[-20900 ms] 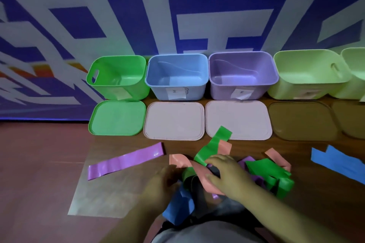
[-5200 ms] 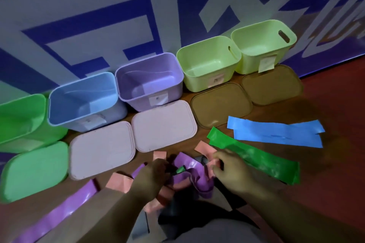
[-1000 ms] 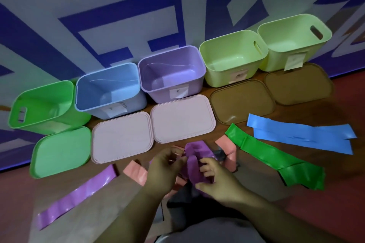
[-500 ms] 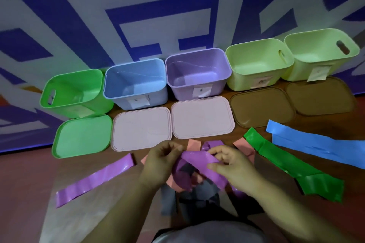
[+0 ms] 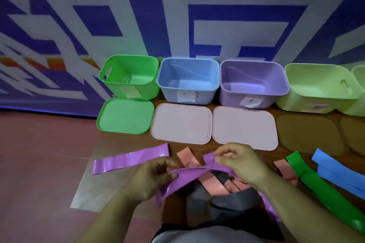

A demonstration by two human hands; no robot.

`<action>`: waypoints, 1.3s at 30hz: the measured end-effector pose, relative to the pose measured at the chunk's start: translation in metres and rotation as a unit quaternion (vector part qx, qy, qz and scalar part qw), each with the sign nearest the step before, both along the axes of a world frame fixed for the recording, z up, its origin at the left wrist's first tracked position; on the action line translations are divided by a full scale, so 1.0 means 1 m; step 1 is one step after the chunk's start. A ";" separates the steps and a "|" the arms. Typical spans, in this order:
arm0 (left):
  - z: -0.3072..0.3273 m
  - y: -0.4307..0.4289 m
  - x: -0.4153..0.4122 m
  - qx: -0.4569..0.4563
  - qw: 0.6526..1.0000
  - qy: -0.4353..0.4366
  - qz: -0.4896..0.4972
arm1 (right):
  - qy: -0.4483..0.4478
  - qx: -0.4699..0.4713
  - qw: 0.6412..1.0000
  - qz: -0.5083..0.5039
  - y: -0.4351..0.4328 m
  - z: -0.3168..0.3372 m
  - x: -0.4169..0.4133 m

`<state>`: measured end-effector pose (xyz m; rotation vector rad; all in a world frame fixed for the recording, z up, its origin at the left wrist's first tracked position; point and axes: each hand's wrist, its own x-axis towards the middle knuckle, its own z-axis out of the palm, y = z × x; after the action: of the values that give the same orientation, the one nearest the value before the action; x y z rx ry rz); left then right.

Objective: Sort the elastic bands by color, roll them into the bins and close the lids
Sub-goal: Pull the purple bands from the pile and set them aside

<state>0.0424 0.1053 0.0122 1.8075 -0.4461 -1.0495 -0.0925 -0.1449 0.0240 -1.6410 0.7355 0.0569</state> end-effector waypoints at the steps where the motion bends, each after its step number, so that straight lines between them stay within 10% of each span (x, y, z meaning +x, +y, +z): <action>1: 0.000 0.010 0.006 0.010 1.000 -0.013 0.001 | 0.005 0.022 1.000 0.004 0.007 -0.001 0.009; 12: -0.012 0.087 0.087 0.179 0.972 -0.150 0.028 | 0.071 0.322 0.944 -0.018 0.080 -0.025 0.121; 23: -0.065 0.080 0.145 0.261 0.920 -0.282 -0.072 | 0.200 -0.135 0.969 0.057 0.085 -0.072 0.159; 39: -0.063 -0.016 0.051 0.134 0.922 -0.295 -0.210 | 0.173 -0.212 0.962 0.016 0.024 -0.057 0.002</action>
<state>0.0938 0.0892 -0.0513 2.3389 -1.1428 -0.8502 -0.0906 -0.1207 -0.0326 -2.0820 1.0389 0.2281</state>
